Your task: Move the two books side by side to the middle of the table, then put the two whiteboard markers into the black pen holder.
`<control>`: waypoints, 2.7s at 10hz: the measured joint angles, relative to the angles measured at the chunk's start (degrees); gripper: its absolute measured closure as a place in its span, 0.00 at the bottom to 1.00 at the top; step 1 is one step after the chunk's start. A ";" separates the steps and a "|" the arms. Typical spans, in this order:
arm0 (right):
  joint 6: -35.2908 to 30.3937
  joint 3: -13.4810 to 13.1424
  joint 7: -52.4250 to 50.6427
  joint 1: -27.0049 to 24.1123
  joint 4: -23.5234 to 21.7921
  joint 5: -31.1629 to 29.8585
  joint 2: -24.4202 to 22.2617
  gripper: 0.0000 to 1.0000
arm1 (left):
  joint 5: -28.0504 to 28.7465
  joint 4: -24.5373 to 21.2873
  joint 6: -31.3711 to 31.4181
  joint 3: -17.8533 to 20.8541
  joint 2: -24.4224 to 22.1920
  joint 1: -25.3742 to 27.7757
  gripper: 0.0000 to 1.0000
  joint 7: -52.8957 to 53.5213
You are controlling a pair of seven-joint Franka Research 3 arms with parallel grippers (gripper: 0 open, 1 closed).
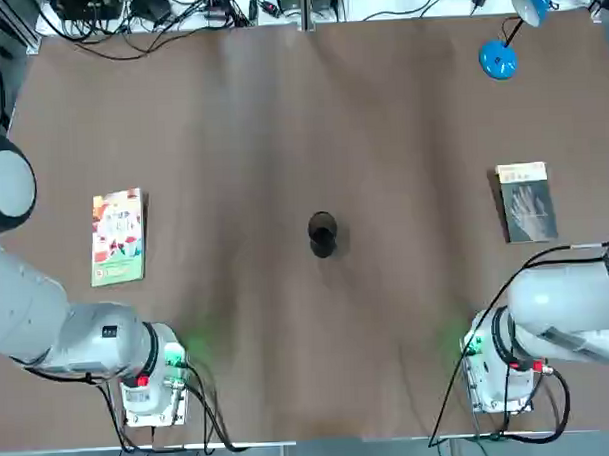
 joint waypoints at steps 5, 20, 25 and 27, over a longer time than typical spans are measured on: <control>-1.62 0.59 15.83 13.36 2.31 -14.71 -0.22 0.00 | 0.11 0.13 -0.55 -0.04 -0.05 1.37 0.01 0.01; -12.66 -0.82 -54.94 -20.41 -1.80 14.21 22.13 0.00 | -35.33 -27.77 7.58 37.69 16.29 6.72 0.00 75.45; -12.03 -0.77 -68.89 -24.95 -1.12 23.40 36.64 0.00 | -44.58 -23.69 7.38 37.81 29.64 10.57 0.00 90.01; -12.08 -0.77 -68.90 -25.56 -1.07 25.64 38.47 0.00 | -46.94 -23.47 6.43 37.81 32.96 11.75 0.00 92.93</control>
